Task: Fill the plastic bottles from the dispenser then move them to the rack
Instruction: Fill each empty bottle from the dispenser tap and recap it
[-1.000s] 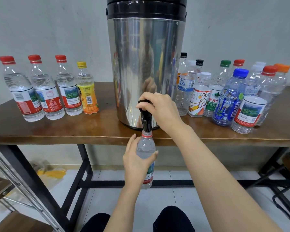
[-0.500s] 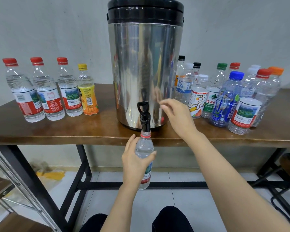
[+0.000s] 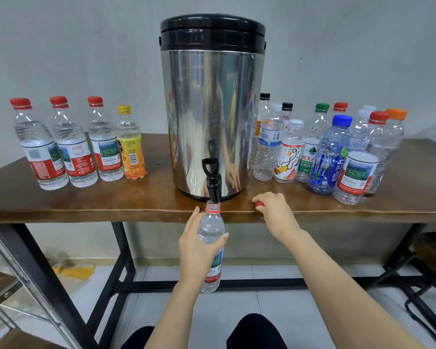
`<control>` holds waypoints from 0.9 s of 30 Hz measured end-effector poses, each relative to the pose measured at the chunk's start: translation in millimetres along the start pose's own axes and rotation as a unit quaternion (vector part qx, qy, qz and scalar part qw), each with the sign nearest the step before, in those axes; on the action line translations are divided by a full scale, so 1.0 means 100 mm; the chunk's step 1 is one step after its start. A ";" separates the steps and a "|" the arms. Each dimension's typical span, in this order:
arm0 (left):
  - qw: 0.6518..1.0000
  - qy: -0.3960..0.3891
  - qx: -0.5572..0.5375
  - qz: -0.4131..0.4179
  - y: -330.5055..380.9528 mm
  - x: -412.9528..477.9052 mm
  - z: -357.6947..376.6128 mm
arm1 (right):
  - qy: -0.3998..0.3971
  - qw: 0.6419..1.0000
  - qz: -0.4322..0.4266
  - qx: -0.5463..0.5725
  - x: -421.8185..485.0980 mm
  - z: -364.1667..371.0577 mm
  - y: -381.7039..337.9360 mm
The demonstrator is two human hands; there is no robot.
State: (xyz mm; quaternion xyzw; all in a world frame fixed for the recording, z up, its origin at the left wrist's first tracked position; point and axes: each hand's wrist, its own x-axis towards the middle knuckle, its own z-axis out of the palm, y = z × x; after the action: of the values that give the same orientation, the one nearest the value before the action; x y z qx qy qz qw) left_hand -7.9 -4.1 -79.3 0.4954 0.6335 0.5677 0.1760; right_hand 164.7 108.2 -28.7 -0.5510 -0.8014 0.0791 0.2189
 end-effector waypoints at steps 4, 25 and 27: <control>1.000 0.013 -0.007 -0.005 -0.02 -0.09 -0.03 | 0.041 0.994 -0.017 0.102 -0.10 -0.09 -0.10; 0.997 0.072 -0.011 0.023 0.04 -0.08 -0.89 | -0.105 0.900 -0.353 0.232 -0.09 -0.43 -1.60; 0.997 0.075 -0.008 0.022 0.03 -0.07 -0.95 | -0.118 0.898 -0.354 0.234 -0.08 -0.42 -1.67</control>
State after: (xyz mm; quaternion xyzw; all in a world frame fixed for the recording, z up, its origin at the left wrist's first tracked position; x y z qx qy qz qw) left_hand -78.1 -62.5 -51.5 0.4638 0.6296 0.6117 0.1197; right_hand 43.3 32.3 67.8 -0.1505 -0.9218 0.2463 0.2589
